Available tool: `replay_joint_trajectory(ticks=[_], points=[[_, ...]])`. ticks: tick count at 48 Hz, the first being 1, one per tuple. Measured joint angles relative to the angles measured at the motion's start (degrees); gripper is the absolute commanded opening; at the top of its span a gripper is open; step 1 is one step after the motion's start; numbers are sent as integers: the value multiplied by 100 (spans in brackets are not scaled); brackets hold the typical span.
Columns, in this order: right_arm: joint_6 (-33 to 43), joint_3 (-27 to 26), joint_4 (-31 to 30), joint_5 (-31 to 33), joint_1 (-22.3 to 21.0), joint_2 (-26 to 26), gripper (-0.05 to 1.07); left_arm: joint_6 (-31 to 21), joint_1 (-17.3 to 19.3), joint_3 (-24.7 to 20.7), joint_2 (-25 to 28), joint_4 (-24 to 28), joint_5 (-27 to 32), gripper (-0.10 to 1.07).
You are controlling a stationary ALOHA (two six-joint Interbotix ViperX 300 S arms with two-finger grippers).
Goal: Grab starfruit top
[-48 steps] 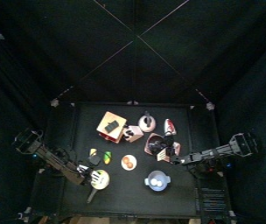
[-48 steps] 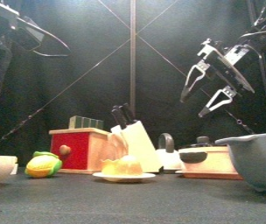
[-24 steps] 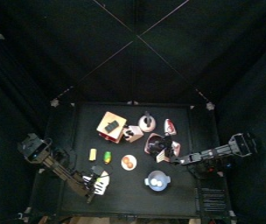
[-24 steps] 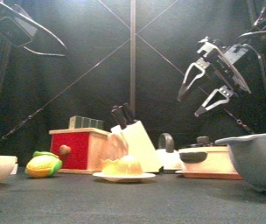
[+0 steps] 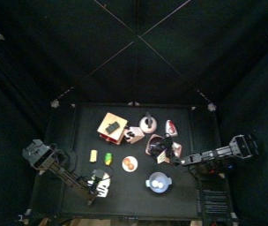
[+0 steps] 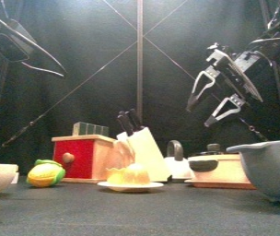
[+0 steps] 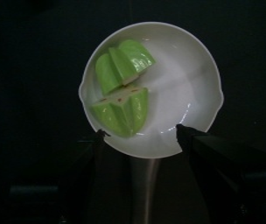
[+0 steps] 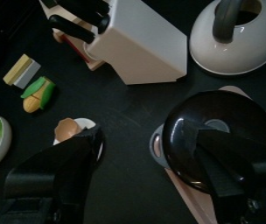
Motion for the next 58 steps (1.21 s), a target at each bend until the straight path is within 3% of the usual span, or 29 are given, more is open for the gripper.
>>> replay_joint_trajectory(ticks=[33, 58], points=[[0, 97, 0, -26, -18, 18, 101, -211, 202, 237, 35, 299, -114, 98], [9, 105, 18, -26, -26, 35, 101, -211, 211, 246, 132, -62, -176, 98]])
